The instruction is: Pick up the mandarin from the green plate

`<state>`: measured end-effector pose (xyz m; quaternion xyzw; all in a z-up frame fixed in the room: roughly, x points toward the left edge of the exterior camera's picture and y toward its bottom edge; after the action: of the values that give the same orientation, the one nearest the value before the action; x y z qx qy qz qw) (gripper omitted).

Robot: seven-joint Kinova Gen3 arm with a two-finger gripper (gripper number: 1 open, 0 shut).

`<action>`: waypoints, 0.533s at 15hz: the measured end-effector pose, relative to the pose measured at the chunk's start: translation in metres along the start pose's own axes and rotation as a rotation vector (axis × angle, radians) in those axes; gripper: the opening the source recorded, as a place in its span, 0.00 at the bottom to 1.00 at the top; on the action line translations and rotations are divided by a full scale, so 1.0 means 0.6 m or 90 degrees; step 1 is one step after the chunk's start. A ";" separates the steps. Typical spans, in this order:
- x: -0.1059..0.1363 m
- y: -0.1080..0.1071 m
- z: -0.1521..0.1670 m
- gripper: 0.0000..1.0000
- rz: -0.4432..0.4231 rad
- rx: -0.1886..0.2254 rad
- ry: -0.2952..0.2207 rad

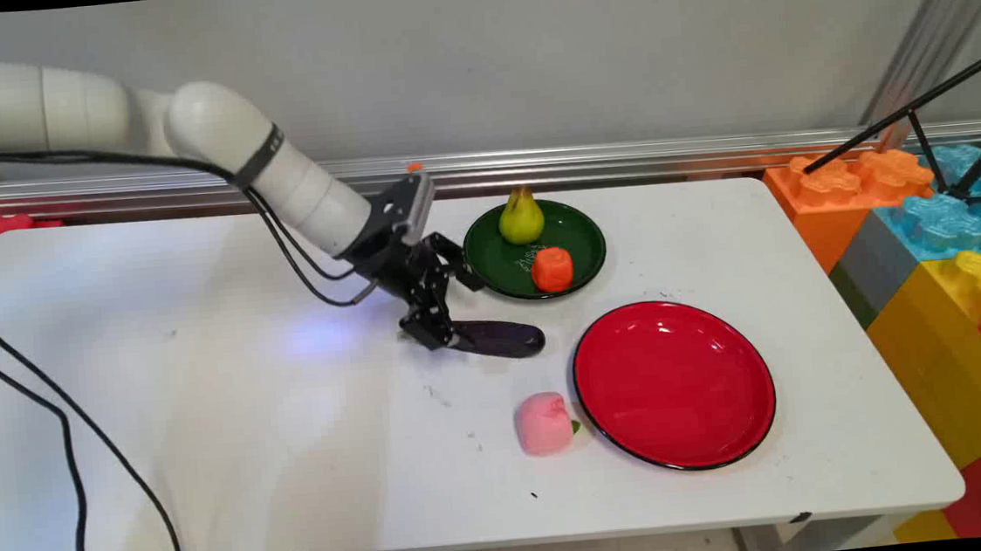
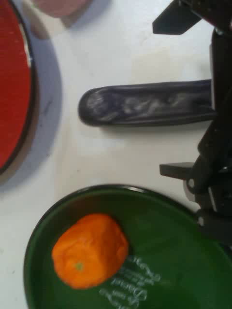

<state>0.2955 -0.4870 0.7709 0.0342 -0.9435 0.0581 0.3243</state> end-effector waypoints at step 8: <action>0.041 0.014 -0.128 1.00 -0.078 0.052 -0.007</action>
<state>0.3222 -0.4691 0.8455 0.1051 -0.9383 0.0761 0.3206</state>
